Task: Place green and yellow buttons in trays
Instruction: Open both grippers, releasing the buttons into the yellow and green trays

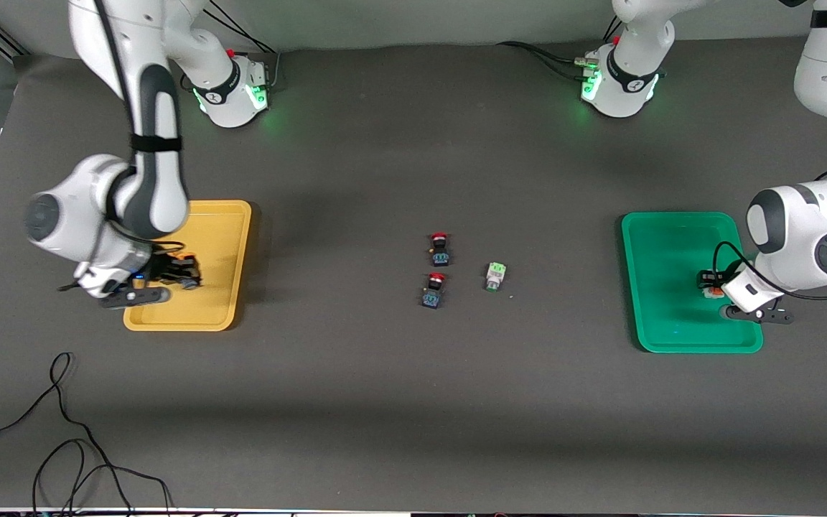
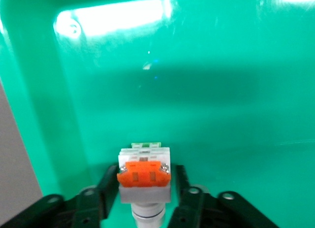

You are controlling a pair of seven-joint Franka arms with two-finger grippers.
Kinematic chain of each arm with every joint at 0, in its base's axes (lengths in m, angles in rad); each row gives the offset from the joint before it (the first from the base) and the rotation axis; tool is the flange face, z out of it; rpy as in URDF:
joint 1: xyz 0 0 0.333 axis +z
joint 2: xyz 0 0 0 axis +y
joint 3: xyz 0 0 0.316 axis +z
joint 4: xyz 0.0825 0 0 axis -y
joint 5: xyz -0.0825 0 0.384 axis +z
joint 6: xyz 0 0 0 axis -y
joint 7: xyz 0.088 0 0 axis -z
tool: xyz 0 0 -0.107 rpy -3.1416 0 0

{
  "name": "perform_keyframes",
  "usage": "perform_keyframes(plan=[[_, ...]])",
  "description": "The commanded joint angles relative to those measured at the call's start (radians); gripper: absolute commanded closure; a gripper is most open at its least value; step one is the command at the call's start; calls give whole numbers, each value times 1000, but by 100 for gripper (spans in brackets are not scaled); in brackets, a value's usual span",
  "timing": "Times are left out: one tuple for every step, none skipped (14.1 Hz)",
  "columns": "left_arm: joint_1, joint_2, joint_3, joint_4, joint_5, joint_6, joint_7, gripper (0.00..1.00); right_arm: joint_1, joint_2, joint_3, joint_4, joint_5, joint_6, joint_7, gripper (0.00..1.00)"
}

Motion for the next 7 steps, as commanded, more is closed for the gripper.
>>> perform_keyframes(plan=[[0,-88,-2,3,10,-80,43,33,-49,101,55,20,85,16,-43,76],[-1,-126,-4,25,10,-147,48,27,-72,103,76,20,85,16,-49,76],[-8,-162,-9,51,8,-224,52,27,-86,103,87,23,85,16,-46,71],[-14,-192,-16,98,0,-315,52,27,-87,103,89,29,85,13,-34,40],[-17,-208,-31,155,-4,-412,52,27,-87,98,87,33,85,7,-29,7],[-17,-220,-50,233,-6,-519,51,27,-87,86,86,43,85,1,-19,0],[-17,-225,-71,309,-18,-624,49,27,-81,74,77,58,74,-19,-5,0]])
